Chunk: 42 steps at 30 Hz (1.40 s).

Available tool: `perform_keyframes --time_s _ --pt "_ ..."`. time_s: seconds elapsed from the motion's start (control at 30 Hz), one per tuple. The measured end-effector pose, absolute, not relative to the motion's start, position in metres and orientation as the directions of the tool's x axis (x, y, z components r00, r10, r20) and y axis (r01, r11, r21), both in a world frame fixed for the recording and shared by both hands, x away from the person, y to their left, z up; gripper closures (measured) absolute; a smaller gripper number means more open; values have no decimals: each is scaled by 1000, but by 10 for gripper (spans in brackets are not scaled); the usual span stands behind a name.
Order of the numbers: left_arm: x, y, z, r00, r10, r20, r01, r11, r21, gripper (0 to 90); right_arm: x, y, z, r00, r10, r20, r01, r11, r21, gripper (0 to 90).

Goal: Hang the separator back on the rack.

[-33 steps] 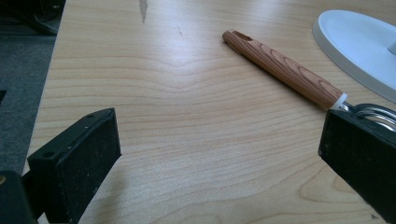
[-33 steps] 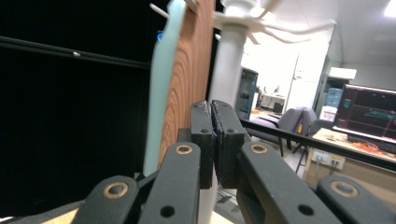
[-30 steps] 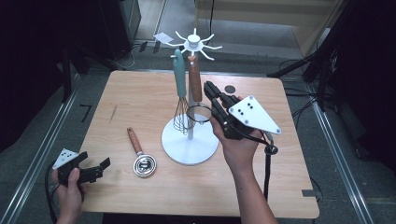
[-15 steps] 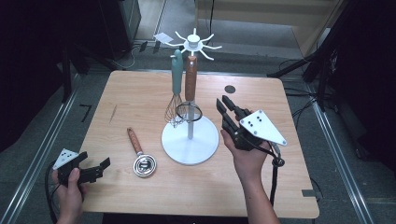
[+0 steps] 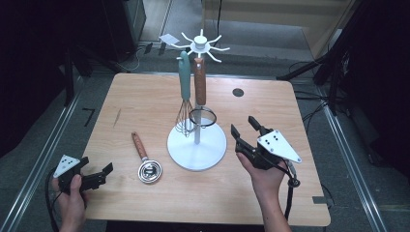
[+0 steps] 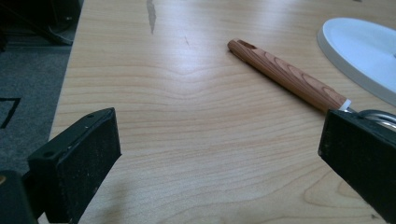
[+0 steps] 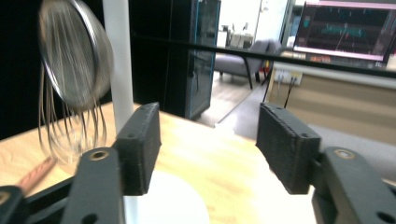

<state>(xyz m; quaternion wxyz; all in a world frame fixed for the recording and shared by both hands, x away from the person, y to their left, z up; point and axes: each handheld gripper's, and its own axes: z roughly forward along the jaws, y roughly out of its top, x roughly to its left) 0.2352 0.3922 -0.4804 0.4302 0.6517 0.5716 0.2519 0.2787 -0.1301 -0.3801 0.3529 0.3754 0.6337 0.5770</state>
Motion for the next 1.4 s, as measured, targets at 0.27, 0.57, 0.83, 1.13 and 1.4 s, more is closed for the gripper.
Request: perform_keyframes --time_s 0.27,0.57,0.83,1.13,1.4 --pt "232 381 -471 246 954 -173 525 19 851 15 262 -155 -414 -452 891 34 144 36 989 331" --pt "224 351 -466 263 957 -119 528 -39 848 96 233 -192 -445 -410 907 91 246 14 969 318" --pt "219 324 -466 363 921 -143 551 -89 829 200 220 -209 -469 -329 938 107 327 7 945 356" --pt "225 312 -473 427 887 -175 583 -122 803 339 228 -202 -478 -309 938 159 374 -34 927 363" --pt "236 303 -478 421 889 -180 612 -133 779 500 231 -200 -483 -318 936 154 381 -23 924 383"
